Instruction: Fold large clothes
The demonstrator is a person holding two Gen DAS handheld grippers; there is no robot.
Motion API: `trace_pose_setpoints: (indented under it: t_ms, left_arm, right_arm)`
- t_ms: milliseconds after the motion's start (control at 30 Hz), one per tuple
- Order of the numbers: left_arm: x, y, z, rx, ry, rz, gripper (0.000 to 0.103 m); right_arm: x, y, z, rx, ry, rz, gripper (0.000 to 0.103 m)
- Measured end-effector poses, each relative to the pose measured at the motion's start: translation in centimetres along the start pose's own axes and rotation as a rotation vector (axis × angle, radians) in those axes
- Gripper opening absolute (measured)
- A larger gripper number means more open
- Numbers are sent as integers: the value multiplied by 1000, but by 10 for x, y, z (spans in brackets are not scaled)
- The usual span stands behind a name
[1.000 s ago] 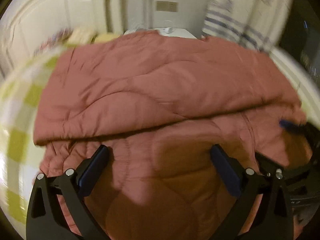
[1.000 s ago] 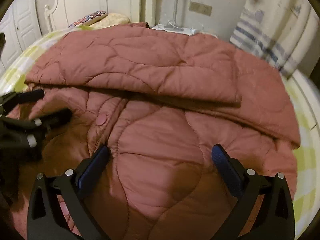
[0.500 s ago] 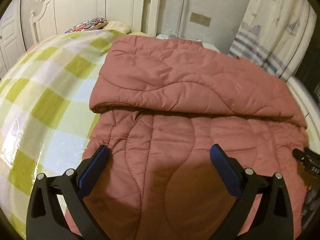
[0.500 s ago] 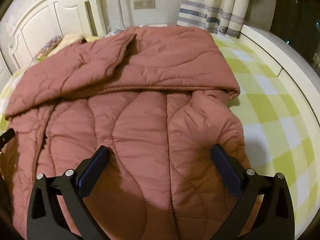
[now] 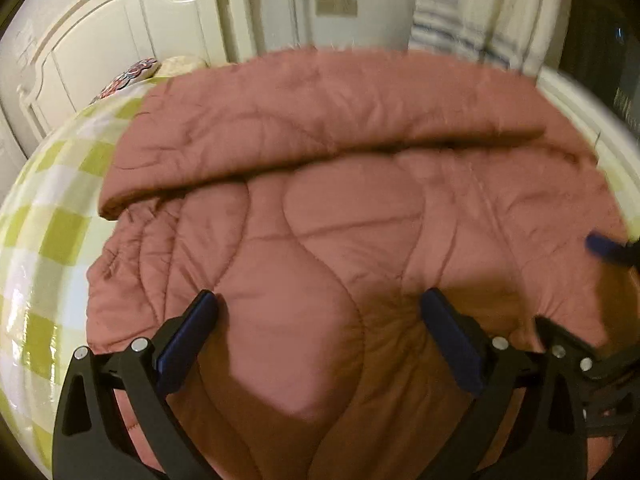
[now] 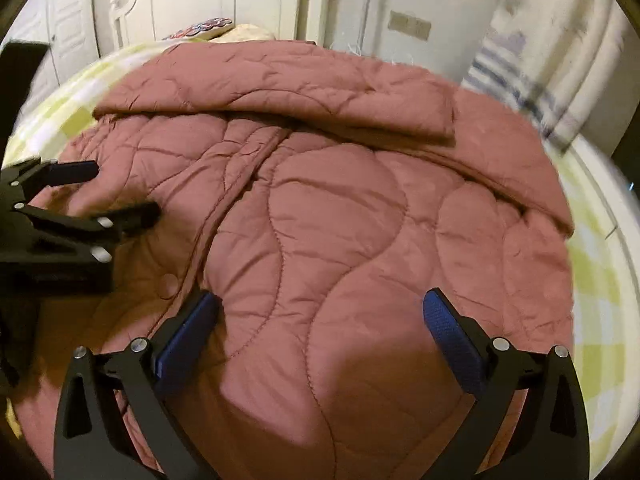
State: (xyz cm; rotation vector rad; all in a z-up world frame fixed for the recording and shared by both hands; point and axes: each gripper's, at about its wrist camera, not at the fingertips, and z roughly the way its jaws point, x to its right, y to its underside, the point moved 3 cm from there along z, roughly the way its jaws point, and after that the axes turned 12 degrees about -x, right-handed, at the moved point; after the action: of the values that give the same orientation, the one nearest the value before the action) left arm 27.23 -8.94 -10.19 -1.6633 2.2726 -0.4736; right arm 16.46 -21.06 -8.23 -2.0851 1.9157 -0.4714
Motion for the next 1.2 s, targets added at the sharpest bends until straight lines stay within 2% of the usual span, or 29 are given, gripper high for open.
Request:
trace_pose_setpoints:
  t_ms: [67,167,233,333,367,400,433,467,533,600,667,700,733,767,833,900,967,1000,1133,1200]
  left_arm:
    - [-5,-1,2,-16,28,-26,101]
    - [-21,9,-15,28,-37,-64,101]
    - [-39,18,-29,78,-41,-98,101]
    - [-61,29,-25,63,-101,-131,101]
    - [-73,31,-17,24,-61,-172,101]
    - [-89,36,-18,17,-6,-214,101]
    - [-99,40,-19,20,8,-247,101]
    - [-103,38,-17,15,4,-274,101]
    - [-97,34,-14,2,-26,-253,101]
    - [-91,38,-20,26,-65,-228,101]
    - [-78,42,-36,63,-79,-205,101]
    - [-70,44,-45,83,-52,-192,101]
    - [-57,46,-58,116,-5,-160,101]
    - [-44,45,-65,138,7,-127,101]
    - [-20,51,-75,164,-16,-43,101]
    - [6,55,-64,128,-50,45,101]
    - [16,62,-37,38,-74,70,101]
    - [16,64,-28,11,-57,57,101]
    - [0,62,-27,-13,30,-4,101]
    - [-9,62,-31,0,23,-22,101]
  right_arm:
    - [5,-1,1,-3,-4,21,98]
    - [16,1,-10,26,46,51,98]
    - [37,9,-24,54,65,104,98]
    - [74,27,-22,28,125,201,98]
    - [82,32,-17,3,119,231,98]
    - [94,37,-8,-26,66,283,98]
    - [103,38,-6,-25,14,329,98]
    - [106,37,-7,-21,18,341,98]
    - [102,35,-5,-30,50,325,98]
    - [90,36,-13,0,88,295,98]
    - [78,36,-28,51,64,270,98]
    - [69,36,-38,77,36,245,98]
    - [56,35,-47,102,18,196,98]
    - [46,34,-54,115,14,143,98]
    - [9,37,-57,107,14,-10,98]
    - [-18,39,-45,58,4,-107,98]
    - [-33,43,-19,-17,-2,-145,98]
    - [-34,46,-19,17,-30,-113,98]
    - [-27,45,-16,0,-62,-72,98]
    - [-25,47,-20,7,-50,-61,98]
